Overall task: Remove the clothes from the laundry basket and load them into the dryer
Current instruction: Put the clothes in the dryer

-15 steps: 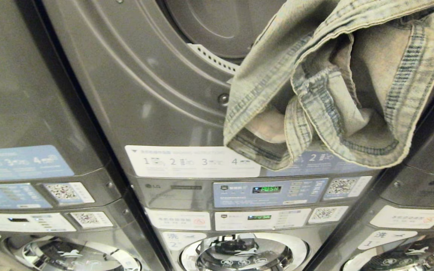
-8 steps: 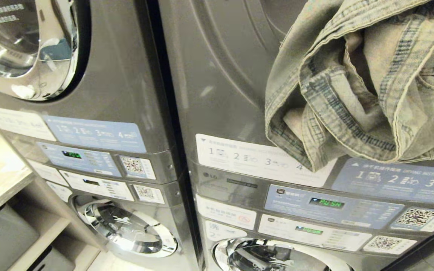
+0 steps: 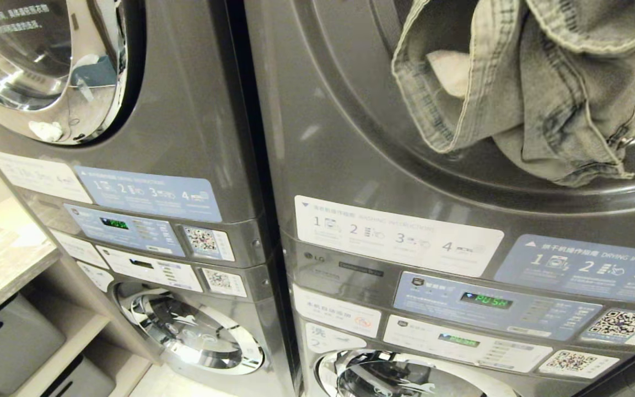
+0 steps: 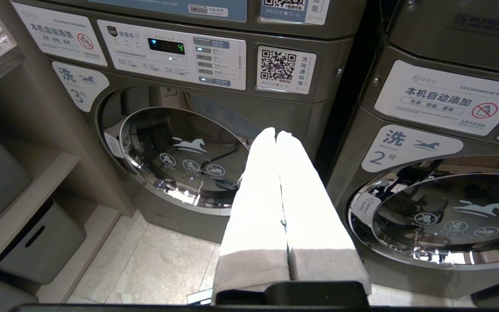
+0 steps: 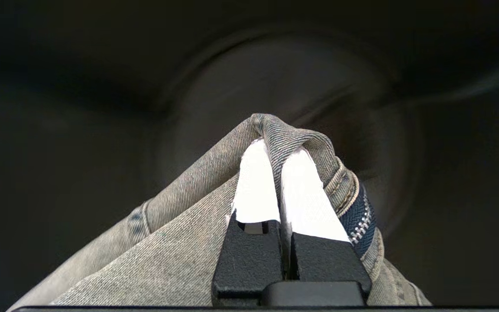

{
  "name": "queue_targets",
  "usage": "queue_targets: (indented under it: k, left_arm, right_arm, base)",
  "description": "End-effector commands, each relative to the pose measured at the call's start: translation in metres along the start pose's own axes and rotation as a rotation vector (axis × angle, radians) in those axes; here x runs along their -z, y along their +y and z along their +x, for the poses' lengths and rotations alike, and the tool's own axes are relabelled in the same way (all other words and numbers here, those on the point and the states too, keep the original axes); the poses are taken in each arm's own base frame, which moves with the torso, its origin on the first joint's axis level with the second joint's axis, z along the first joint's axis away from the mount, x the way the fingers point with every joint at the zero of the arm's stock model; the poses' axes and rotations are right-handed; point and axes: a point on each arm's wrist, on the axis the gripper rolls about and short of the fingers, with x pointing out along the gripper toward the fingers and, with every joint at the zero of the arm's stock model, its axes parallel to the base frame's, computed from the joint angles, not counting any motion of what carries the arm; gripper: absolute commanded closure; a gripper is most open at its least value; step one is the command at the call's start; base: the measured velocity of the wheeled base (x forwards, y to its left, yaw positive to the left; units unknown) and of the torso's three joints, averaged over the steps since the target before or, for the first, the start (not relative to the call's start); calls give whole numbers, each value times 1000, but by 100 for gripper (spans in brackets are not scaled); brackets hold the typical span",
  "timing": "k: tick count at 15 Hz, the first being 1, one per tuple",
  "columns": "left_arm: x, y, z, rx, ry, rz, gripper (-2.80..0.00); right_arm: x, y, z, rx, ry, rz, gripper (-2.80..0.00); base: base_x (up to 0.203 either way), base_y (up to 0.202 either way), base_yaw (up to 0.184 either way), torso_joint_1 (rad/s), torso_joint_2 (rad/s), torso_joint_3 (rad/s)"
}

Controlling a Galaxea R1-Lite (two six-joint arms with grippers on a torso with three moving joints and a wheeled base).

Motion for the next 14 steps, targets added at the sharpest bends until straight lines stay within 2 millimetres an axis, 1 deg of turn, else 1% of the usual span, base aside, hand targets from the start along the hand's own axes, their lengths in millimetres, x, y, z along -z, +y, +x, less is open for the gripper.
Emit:
queue_targets:
  k: [1,2,3,5,7,8,9,10,12,13,14]
  left_arm:
    - [0,0,0,0,0,0,0]
    - [0,0,0,0,0,0,0]
    - [0,0,0,0,0,0,0]
    - [0,0,0,0,0,0,0]
    - [0,0,0,0,0,0,0]
    - [0,0,0,0,0,0,0]
    - [0,0,0,0,0,0,0]
    - [0,0,0,0,0,0,0]
    - [0,0,0,0,0,0,0]
    - [0,0,0,0,0,0,0]
    - [0,0,0,0,0,0,0]
  right_arm:
    - [16,7,13,106,-102,-14,0]
    - [18,6,15,151,-145,-33,0]
    - [25,8,19,167,-150,-59,0]
    - [27,3,21,191,-171,-83,0]
    - [32,8,22,188,-191,-99,0]
    - [44,16,23,162,-167,-110,0]
    - [65,29,24,119,-128,-125,0]
    - [81,40,27,93,-99,-125,0]
    - [107,57,31,51,-42,-122,0]
    - [113,61,34,43,-27,-110,0]
    - [110,60,36,49,-32,-105,0]
  base:
    - [0,0,0,0,0,0]
    - [0,0,0,0,0,0]
    - [0,0,0,0,0,0]
    - [0,0,0,0,0,0]
    - [0,0,0,0,0,0]
    - [0,0,0,0,0,0]
    - [0,0,0,0,0,0]
    - [0,0,0,0,0,0]
    - [0,0,0,0,0,0]
    - [0,0,0,0,0,0]
    - [0,0,0,0,0,0]
